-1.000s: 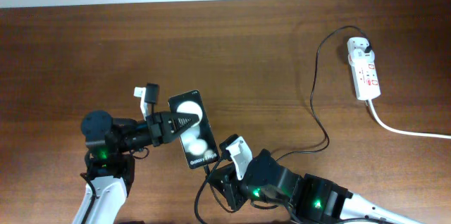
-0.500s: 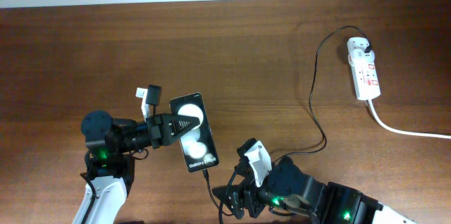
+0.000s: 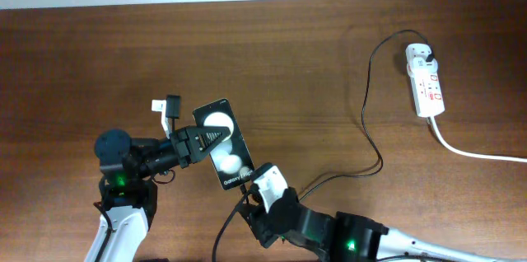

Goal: Plug charger to phone and switch on socket
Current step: 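Push the cable plug into the phone's bottom port with the right gripper, then lower the charging phone onto the table with the left gripper and release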

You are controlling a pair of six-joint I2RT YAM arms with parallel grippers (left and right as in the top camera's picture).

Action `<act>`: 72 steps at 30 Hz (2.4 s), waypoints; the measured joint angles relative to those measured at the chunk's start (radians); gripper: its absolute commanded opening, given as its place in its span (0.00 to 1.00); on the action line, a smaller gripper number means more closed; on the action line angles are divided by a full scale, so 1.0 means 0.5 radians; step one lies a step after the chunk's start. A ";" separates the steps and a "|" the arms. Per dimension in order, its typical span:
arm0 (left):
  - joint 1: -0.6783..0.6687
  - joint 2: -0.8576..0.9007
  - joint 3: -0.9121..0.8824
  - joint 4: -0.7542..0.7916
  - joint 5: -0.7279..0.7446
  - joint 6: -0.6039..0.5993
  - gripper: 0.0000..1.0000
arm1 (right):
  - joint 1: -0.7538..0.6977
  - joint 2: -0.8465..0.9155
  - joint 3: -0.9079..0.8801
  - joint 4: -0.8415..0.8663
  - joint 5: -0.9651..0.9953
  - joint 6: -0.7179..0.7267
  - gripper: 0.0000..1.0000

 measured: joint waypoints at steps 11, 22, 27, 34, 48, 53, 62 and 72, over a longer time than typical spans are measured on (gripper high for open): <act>0.034 0.000 0.016 0.018 0.066 0.028 0.00 | 0.015 0.035 -0.015 0.240 0.009 -0.031 0.11; -0.006 0.000 0.008 0.000 -0.226 0.030 0.00 | 0.014 -0.584 0.341 -0.758 0.161 -0.114 0.99; -0.273 0.062 0.180 -0.224 -0.629 0.130 0.00 | 0.014 -1.165 0.373 -1.212 0.313 -0.117 0.99; -0.517 0.944 1.170 -1.506 -0.856 0.909 0.00 | 0.013 -1.196 0.375 -1.387 0.353 -0.074 0.99; -0.523 1.788 1.486 -1.956 -0.900 1.386 0.62 | 0.013 -0.998 0.375 -1.391 0.360 -0.021 0.99; -0.526 1.771 1.547 -2.060 -0.928 1.396 0.99 | 0.013 -0.896 0.375 -1.392 0.361 0.031 0.99; -0.545 1.690 1.598 -2.155 -1.267 1.398 0.99 | 0.013 -0.771 0.375 -1.388 0.361 0.033 0.99; -0.544 1.653 1.629 -2.142 -1.819 1.402 0.99 | 0.013 -0.663 0.375 -1.388 0.406 0.126 0.99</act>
